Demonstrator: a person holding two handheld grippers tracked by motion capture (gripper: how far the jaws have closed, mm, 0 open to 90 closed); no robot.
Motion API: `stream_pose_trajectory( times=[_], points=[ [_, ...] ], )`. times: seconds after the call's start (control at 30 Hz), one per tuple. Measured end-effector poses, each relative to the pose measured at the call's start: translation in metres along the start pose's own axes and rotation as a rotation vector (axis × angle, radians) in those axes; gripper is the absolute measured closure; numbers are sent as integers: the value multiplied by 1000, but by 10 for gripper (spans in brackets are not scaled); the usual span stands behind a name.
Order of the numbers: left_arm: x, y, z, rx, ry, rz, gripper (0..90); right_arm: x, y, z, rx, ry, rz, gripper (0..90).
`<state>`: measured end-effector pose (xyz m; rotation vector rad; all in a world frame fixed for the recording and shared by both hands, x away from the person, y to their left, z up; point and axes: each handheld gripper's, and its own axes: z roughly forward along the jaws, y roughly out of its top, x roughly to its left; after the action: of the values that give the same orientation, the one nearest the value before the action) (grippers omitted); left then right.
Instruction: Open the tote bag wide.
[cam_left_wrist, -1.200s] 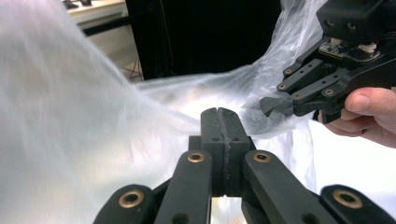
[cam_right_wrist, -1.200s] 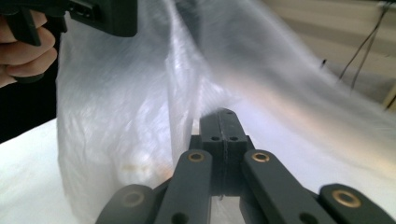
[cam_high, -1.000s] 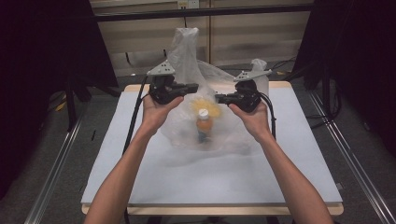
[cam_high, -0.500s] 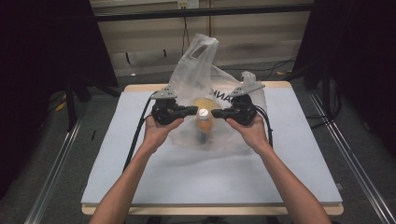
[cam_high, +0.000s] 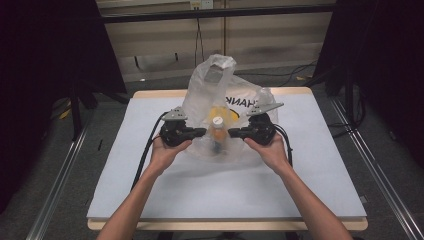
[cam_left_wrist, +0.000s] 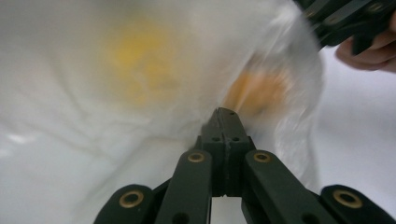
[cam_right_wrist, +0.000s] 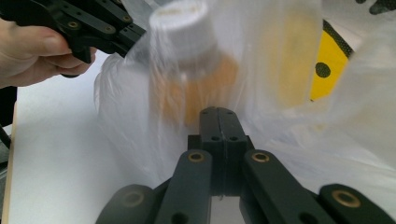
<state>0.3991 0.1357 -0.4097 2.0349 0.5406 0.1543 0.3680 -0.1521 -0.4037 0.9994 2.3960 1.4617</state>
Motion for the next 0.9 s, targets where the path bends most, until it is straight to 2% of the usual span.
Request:
stream_pose_trajectory(
  times=[0.07, 0.23, 0.4, 0.47, 0.5, 0.53, 0.6, 0.63, 0.67, 0.7, 0.9],
  points=[
    [5, -6, 4, 38, 6, 0, 900, -1, -5, 1, 4, 6, 2, 900],
    [11, -21, 13, 54, -6, -39, 900, 2, -15, 6, 25, 18, -4, 900],
    [16, -30, 22, 61, -18, -60, 900, -1, -24, 12, 39, 16, -3, 900],
    [19, -37, 28, 51, -34, -87, 900, -3, -29, 16, 50, 23, 9, 900],
    [19, -43, 36, 69, -55, -102, 900, -5, -36, 22, 71, 24, 14, 900],
    [19, -43, 36, 69, -55, -102, 900, -5, -39, 26, 83, 23, 16, 900],
    [18, -48, 42, 110, -53, -98, 900, -5, -43, 29, 95, 22, 16, 900],
    [19, -51, 45, 111, -72, -114, 900, -6, -46, 33, 105, 23, 7, 900],
    [19, -53, 46, 100, -79, -131, 900, -6, -51, 36, 116, 24, 11, 900],
    [21, -57, 49, 115, -75, -146, 900, -7, -56, 41, 127, 16, 13, 900],
    [21, -62, 55, 160, -74, -136, 900, -14, -67, 49, 153, 8, 27, 900]
  ],
)
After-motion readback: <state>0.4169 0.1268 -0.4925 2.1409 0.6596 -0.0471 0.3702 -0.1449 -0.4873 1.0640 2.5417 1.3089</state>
